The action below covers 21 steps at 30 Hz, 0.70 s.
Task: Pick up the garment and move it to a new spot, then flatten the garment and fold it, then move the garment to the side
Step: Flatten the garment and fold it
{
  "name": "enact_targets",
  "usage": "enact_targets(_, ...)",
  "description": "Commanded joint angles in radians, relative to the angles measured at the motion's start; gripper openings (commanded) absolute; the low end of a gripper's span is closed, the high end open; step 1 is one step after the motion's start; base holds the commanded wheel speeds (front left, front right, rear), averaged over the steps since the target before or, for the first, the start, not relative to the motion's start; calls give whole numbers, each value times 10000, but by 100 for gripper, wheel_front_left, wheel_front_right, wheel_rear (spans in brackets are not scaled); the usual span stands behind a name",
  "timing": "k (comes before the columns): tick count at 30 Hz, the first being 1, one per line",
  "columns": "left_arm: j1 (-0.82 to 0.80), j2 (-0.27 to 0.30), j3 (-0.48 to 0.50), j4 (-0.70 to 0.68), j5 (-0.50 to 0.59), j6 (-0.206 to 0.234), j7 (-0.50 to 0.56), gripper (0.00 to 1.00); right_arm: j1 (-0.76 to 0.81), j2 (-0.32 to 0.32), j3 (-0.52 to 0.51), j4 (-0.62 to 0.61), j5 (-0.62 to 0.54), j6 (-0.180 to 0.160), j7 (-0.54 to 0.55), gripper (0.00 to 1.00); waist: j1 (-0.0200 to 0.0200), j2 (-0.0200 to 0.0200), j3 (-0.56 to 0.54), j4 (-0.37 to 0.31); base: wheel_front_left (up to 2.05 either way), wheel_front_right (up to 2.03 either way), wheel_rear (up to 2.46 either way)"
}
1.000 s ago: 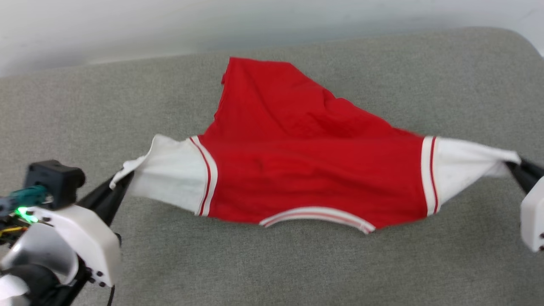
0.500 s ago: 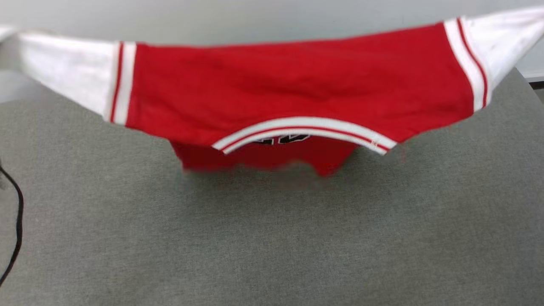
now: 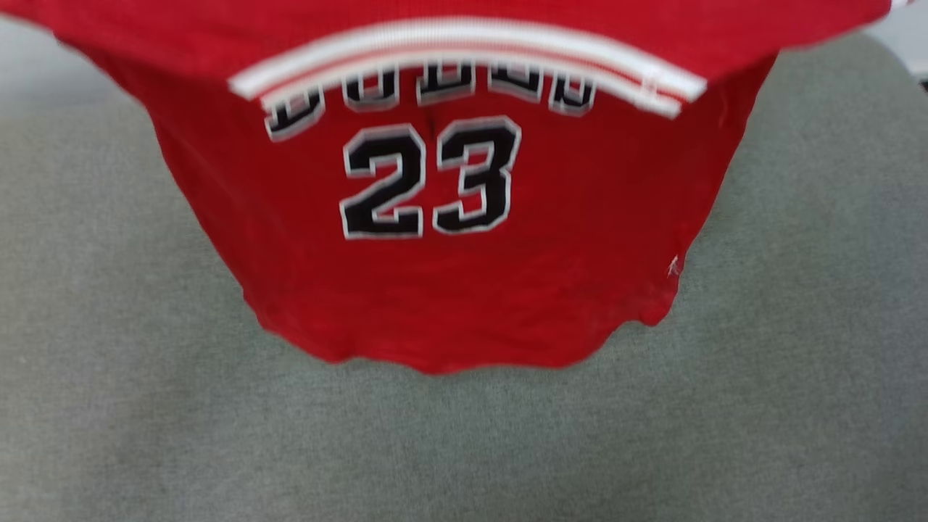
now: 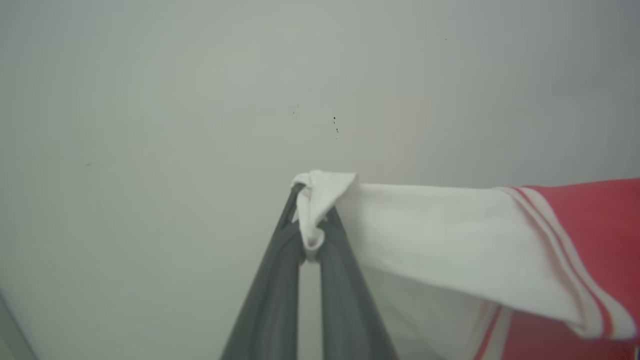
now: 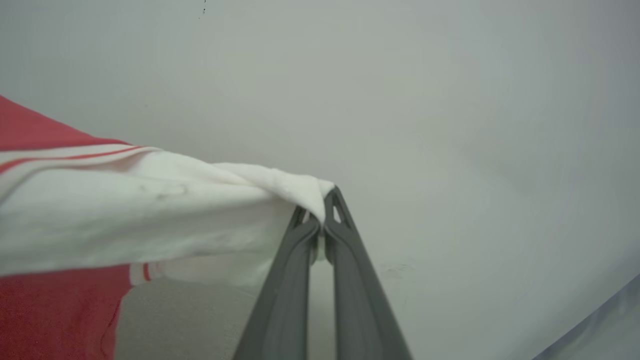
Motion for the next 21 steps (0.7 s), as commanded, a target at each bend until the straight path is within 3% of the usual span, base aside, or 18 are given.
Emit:
enact_targets(1, -318, 17, -83, 157, 85, 43, -83, 0, -214, -61, 66, 134, -107, -11, -120, 0, 0, 0, 448, -11, 0, 0, 0)
enact_targets(10, -4218, -89, -1517, 2251, 1087, 198, -797, 0, -2742, 57, 448, 1804, -952, -12, -1448, 0, 0, 0, 2485, 63, 0, 0, 0)
enact_targets(11, -5252, -205, -1962, 2869, 1428, 162, -993, 0, -3453, 222, 394, 2378, -1195, -12, -1811, 0, 0, 0, 2987, 101, 0, 0, 0)
enact_targets(21, -9418, -1065, -3315, 6090, 2558, 39, -2347, 0, -6591, 933, 228, 5057, -2615, -12, -3405, 0, 0, 0, 4838, 290, 0, 0, 0)
